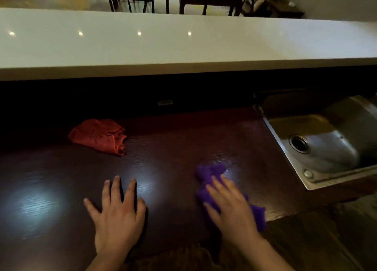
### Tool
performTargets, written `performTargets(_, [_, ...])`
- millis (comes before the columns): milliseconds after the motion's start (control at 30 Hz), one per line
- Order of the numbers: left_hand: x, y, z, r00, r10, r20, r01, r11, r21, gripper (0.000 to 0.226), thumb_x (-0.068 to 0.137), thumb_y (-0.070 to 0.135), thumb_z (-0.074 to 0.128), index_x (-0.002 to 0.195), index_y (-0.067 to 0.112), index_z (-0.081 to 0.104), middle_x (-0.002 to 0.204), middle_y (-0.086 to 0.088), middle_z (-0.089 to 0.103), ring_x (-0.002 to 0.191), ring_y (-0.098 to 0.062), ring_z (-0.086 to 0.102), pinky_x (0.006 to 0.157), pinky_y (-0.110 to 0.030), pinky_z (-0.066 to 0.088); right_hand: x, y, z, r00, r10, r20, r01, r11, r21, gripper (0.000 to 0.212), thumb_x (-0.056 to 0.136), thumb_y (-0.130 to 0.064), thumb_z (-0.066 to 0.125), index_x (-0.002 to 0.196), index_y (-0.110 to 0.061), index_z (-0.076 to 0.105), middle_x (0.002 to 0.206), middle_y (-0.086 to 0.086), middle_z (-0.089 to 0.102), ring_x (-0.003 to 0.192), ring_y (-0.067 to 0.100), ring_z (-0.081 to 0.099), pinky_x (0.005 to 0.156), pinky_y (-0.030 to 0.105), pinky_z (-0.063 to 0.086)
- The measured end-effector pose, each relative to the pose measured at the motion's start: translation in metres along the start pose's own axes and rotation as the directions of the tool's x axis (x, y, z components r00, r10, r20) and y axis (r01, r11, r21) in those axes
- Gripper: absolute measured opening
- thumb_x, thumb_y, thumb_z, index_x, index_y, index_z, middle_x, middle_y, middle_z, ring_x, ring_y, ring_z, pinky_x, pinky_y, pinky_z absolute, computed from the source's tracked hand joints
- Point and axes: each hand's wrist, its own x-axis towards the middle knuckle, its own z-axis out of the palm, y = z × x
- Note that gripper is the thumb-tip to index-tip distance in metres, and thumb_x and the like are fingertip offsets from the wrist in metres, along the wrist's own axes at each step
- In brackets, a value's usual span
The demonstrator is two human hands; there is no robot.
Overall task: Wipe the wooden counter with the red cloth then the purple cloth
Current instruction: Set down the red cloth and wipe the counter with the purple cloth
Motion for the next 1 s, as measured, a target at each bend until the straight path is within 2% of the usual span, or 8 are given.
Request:
performTargets(133, [0.001,0.001,-0.001,1.000,0.002,0.004,-0.002,1.000,-0.006,0.064,0.083,0.047,0.033,0.141,0.025,0.049,0.153,-0.016,0.038,0.146,-0.033,0.023,0.109,-0.075,0.010,0.020,0.062,-0.021,0.850,0.526,-0.021,-0.523,0.838,-0.154,0.062,0.094,-0.048,0.040,0.141,-0.009,0.047,0.149,0.017,0.042,0.143,0.035,0.028,0.116,0.049,0.025])
performTargets(200, [0.000,0.002,-0.002,1.000,-0.005,0.015,0.005,1.000,-0.005,0.064,0.084,0.047,0.033,0.142,0.025,0.047,0.154,-0.015,0.036,0.147,-0.032,0.021,0.109,-0.075,0.010,0.036,0.052,-0.017,0.794,0.608,-0.036,-0.604,0.780,-0.162,0.063,0.095,-0.047,0.045,0.144,-0.008,0.041,0.152,0.018,0.037,0.144,0.036,0.023,0.117,0.048,0.021])
performTargets(400, [0.001,0.002,-0.002,1.000,-0.001,-0.005,0.001,0.999,-0.032,0.064,0.081,0.046,0.036,0.139,0.025,0.052,0.152,-0.016,0.040,0.145,-0.032,0.026,0.109,-0.075,0.011,-0.003,0.023,-0.007,0.984,0.099,0.145,-0.081,0.989,-0.125,0.062,0.092,-0.055,0.039,0.138,-0.016,0.052,0.147,0.006,0.047,0.141,0.028,0.036,0.116,0.040,0.023])
performTargets(633, [0.000,0.003,-0.003,1.000,0.010,-0.002,-0.010,1.000,0.003,0.065,0.082,0.047,0.032,0.140,0.022,0.051,0.152,-0.018,0.040,0.145,-0.034,0.026,0.108,-0.076,0.011,0.072,0.099,-0.020,0.814,0.581,0.008,-0.572,0.804,-0.166,0.061,0.098,-0.044,0.043,0.145,-0.006,0.038,0.153,0.019,0.034,0.144,0.037,0.023,0.116,0.048,0.021])
performTargets(700, [-0.001,0.003,-0.004,1.000,0.005,0.001,-0.005,1.000,0.003,0.066,0.083,0.048,0.030,0.140,0.023,0.051,0.152,-0.017,0.040,0.145,-0.033,0.026,0.108,-0.075,0.012,0.086,0.081,-0.016,0.856,0.517,0.016,-0.510,0.848,-0.145,0.058,0.098,-0.042,0.045,0.144,-0.007,0.041,0.153,0.019,0.036,0.143,0.037,0.025,0.116,0.046,0.022])
performTargets(800, [0.000,0.002,-0.005,1.000,-0.005,0.003,0.005,1.000,-0.007,0.067,0.082,0.050,0.028,0.140,0.024,0.051,0.153,-0.016,0.039,0.146,-0.032,0.025,0.109,-0.074,0.012,0.064,0.031,-0.002,0.983,0.162,0.082,-0.152,0.981,-0.120,0.054,0.095,-0.043,0.050,0.138,-0.010,0.051,0.147,0.015,0.045,0.140,0.035,0.035,0.115,0.046,0.030])
performTargets(900, [0.000,0.002,-0.003,1.000,-0.003,-0.007,0.003,1.000,-0.020,0.066,0.082,0.049,0.028,0.140,0.025,0.052,0.152,-0.015,0.040,0.146,-0.031,0.026,0.109,-0.074,0.012,0.028,0.016,0.003,0.963,-0.164,0.214,0.178,0.983,-0.048,0.058,0.094,-0.054,0.044,0.140,-0.019,0.049,0.151,0.004,0.042,0.144,0.026,0.030,0.117,0.042,0.026])
performTargets(1000, [0.001,0.000,-0.001,1.000,-0.011,-0.026,0.010,0.999,-0.043,0.065,0.082,0.049,0.030,0.138,0.026,0.053,0.152,-0.015,0.041,0.145,-0.031,0.028,0.109,-0.074,0.012,0.045,0.068,-0.007,0.989,-0.042,0.139,0.061,0.989,-0.132,0.066,0.096,-0.058,0.031,0.134,-0.009,0.056,0.142,0.013,0.052,0.138,0.031,0.040,0.115,0.043,0.028])
